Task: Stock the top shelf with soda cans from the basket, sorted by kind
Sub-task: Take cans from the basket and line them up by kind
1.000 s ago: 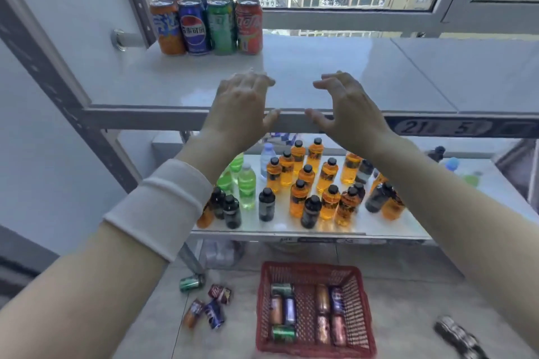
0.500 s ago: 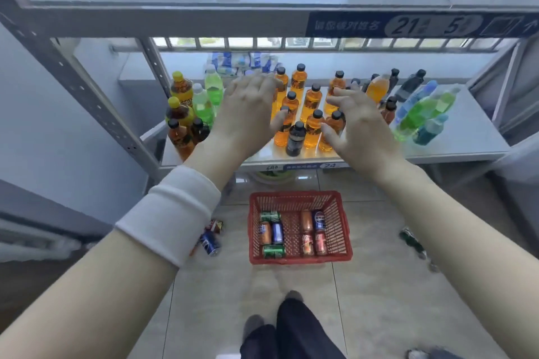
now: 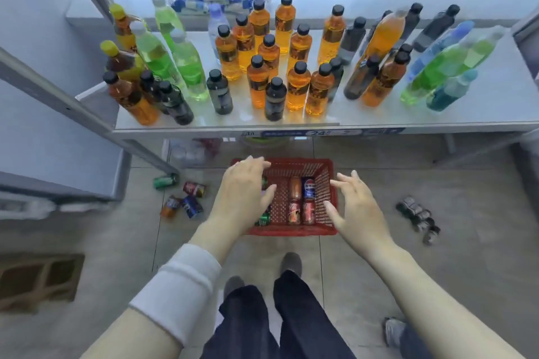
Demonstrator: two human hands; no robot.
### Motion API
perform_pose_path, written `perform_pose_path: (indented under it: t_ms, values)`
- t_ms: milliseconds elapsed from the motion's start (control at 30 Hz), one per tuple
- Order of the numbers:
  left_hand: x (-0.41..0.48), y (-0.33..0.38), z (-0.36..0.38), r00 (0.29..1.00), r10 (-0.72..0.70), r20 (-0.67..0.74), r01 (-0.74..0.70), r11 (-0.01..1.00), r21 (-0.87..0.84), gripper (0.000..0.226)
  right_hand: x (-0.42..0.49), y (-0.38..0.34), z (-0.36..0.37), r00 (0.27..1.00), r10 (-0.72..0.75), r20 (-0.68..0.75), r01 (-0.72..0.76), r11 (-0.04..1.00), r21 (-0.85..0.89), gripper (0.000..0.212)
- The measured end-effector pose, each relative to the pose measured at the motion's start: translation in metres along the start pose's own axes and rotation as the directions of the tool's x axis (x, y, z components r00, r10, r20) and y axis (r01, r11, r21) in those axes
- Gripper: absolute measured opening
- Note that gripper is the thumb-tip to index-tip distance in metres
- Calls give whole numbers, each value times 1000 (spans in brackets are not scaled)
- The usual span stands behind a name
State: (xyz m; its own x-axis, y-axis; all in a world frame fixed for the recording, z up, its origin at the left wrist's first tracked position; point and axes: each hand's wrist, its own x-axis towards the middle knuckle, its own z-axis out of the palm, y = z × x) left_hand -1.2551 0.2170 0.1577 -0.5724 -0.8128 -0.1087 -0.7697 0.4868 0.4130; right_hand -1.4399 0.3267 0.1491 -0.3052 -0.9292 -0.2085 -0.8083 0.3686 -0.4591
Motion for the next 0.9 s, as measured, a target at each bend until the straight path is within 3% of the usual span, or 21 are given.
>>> perform_pose_path:
  t_ms: [167,367,500,700,900]
  values:
    - [0,-13,108,971,-166,174,187,976,-111,43,14,70,68,975,129,183,-136,990,28,48]
    - [-10,-60,260,818,-324,475,436,888,-147,39,44,150,191,847,333,414,-402,911,92,55]
    - [5,-95,349,779,-316,541,461,874,-154,35,72,197,273,803,388,453,-485,867,118,54]
    - [78,-147,458,796,-298,527,414,903,-116,42,129,257,384,829,388,402,-474,870,137,46]
    - [145,-184,562,730,-291,619,529,813,-242,48,209,310,470,835,475,278,-529,831,169,53]
